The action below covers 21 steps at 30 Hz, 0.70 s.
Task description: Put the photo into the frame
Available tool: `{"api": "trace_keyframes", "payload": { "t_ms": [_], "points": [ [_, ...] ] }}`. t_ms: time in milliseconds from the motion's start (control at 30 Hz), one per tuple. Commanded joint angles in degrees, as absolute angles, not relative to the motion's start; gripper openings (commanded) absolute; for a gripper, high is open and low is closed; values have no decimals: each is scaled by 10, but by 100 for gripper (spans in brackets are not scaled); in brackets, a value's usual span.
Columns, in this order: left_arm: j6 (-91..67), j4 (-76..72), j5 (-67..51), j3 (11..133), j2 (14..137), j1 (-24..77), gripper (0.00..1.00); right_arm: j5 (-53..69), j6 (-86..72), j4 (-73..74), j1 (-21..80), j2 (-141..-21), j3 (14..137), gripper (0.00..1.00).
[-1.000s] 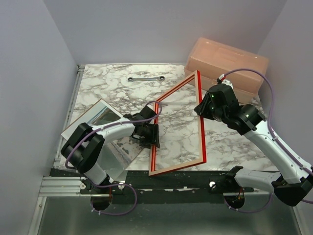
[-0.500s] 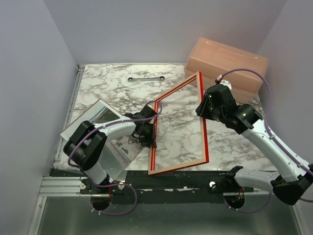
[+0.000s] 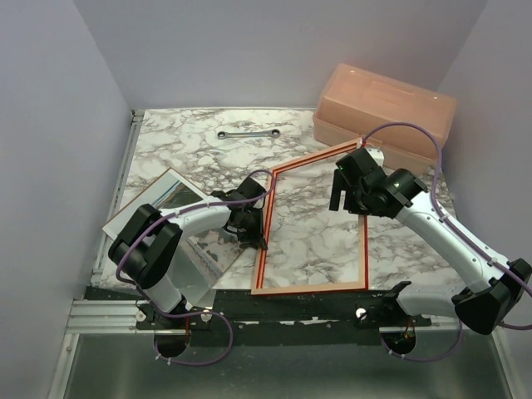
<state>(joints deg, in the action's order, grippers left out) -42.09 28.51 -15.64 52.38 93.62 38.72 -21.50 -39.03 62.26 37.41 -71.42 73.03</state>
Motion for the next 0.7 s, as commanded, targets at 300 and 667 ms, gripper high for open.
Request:
{"api": "trace_keyframes", "payload": {
  "t_ms": [300,667],
  "points": [
    [-420,267,-122,517,966,384,0,-332,-414,681,377,-744,766,100],
    [-432,277,-119,529,974,382,0,-286,-400,643,377,-726,770,100]
  ]
}}
